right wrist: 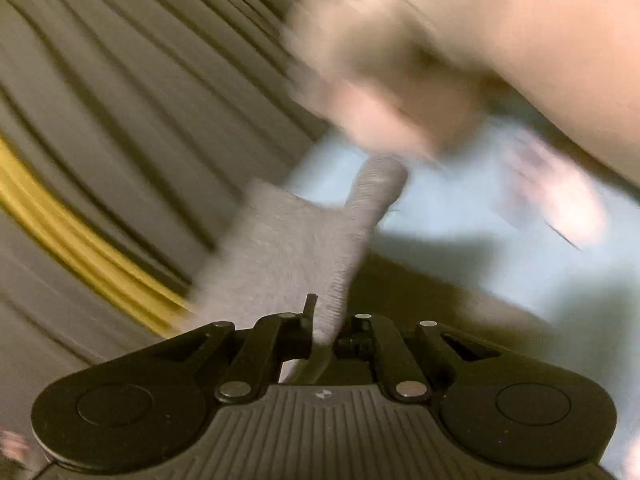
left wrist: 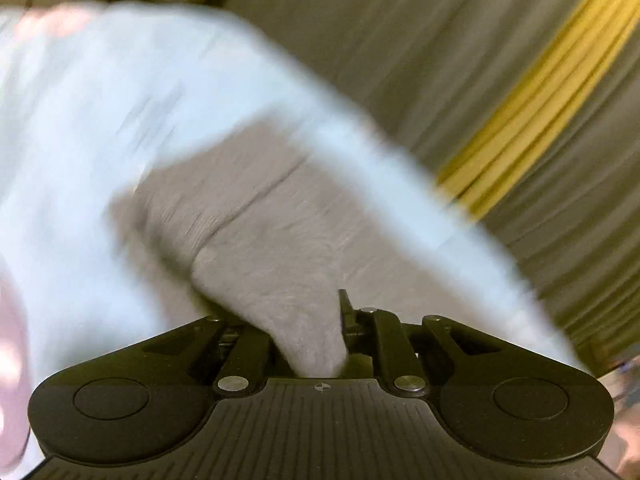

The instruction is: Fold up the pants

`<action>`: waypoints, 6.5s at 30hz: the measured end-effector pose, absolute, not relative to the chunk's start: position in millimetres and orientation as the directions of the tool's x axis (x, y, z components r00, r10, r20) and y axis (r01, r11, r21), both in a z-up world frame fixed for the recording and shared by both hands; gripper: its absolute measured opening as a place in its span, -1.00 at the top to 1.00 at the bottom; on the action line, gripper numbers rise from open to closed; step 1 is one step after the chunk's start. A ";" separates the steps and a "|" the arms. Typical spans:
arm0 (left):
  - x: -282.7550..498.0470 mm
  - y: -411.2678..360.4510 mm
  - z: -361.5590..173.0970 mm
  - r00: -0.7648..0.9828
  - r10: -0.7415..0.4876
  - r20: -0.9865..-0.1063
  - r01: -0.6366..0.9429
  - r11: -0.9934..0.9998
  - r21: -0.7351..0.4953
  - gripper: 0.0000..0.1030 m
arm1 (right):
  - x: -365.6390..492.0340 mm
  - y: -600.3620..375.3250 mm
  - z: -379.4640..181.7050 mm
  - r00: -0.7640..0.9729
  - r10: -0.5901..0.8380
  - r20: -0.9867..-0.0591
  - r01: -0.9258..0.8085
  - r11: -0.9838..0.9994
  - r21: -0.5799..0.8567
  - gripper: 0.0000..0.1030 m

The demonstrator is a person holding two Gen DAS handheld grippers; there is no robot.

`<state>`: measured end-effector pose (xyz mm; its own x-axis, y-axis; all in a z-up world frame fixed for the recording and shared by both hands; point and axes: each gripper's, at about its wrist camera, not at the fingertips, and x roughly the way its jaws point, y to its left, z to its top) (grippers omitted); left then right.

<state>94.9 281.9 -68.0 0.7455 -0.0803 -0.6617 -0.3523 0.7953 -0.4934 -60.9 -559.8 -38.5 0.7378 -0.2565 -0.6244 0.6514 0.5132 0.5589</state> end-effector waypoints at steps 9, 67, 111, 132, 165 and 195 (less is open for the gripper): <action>107.5 287.6 -71.3 0.718 -0.061 -0.693 -0.424 0.751 -0.506 0.65 | -63.8 -553.4 -51.7 0.695 -0.286 -0.660 0.697 0.492 0.521 0.90; 63.1 95.0 -45.6 0.717 0.115 -0.687 -0.300 0.941 -0.155 -0.79 | -85.7 -542.1 -52.1 0.717 -0.286 -0.636 0.624 0.669 0.403 0.66; 64.4 87.9 -49.8 0.698 0.121 -0.705 -0.284 0.952 -0.118 -0.93 | -144.2 -621.9 -83.0 0.886 -0.202 -0.417 0.460 0.275 0.844 -0.10; 61.9 93.5 -46.1 0.713 0.108 -0.692 -0.307 0.936 -0.170 -0.94 | -106.5 -609.0 -60.8 0.827 -0.230 -0.513 0.559 0.436 0.706 0.78; 33.0 118.9 -25.1 0.771 0.115 -0.627 -0.365 0.886 -0.286 -0.94 | -28.1 -236.2 -24.4 0.712 0.219 -0.667 -0.332 0.942 -0.045 0.39; 120.5 -68.0 -6.7 0.454 -0.552 -0.700 0.244 0.832 -0.498 -0.87 | -42.0 -392.6 -21.3 0.819 0.214 -0.533 0.222 0.739 0.637 -0.38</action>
